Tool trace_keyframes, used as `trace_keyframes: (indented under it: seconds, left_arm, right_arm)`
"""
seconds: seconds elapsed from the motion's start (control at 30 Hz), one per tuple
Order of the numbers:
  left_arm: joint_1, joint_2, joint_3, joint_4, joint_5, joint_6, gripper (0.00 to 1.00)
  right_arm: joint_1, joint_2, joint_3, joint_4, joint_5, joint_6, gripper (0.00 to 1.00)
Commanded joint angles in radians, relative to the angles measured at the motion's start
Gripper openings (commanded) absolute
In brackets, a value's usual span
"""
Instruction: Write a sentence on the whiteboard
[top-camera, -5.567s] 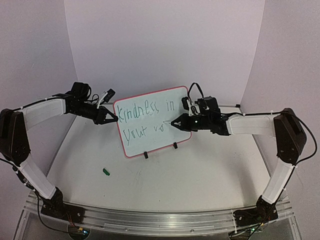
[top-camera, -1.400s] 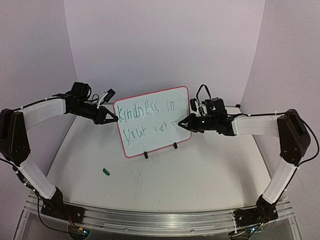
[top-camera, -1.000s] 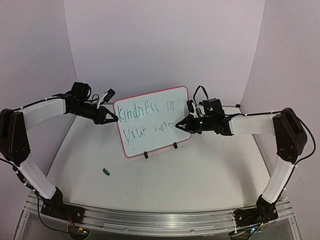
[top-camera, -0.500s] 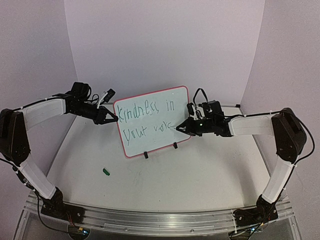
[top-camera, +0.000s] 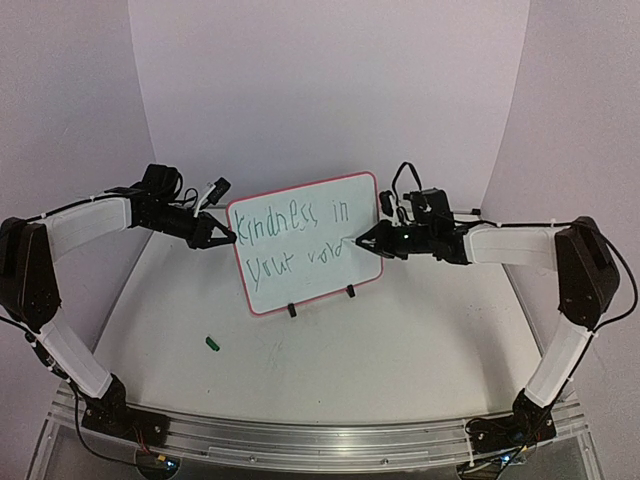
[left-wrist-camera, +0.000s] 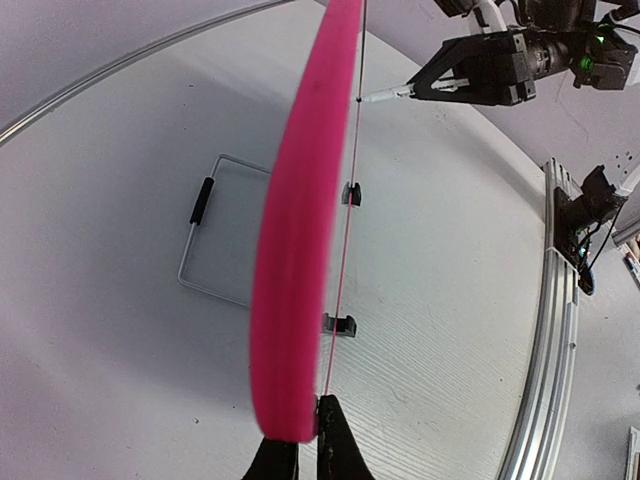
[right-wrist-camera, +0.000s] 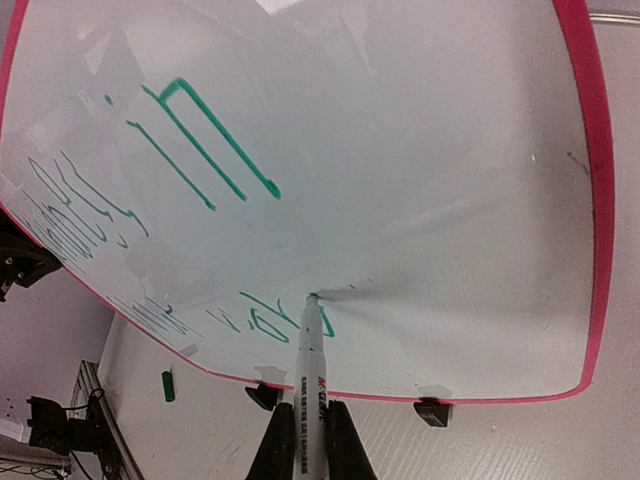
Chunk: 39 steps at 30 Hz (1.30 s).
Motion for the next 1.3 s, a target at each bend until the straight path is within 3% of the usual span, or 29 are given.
trace_keyframes:
  seconds: [0.0, 0.8, 1.27]
  left_arm:
    - [-0.019, 0.007, 0.010, -0.033, -0.071, 0.032, 0.00]
    - [-0.019, 0.011, 0.010, -0.034, -0.073, 0.032, 0.00]
    - [-0.019, 0.008, 0.010, -0.033, -0.073, 0.034, 0.00]
  right_arm:
    - [-0.012, -0.056, 0.054, 0.020, 0.039, -0.022, 0.00]
    - [-0.013, 0.011, -0.052, 0.051, -0.017, 0.008, 0.00]
    - [-0.013, 0.012, -0.063, 0.050, 0.027, 0.011, 0.00]
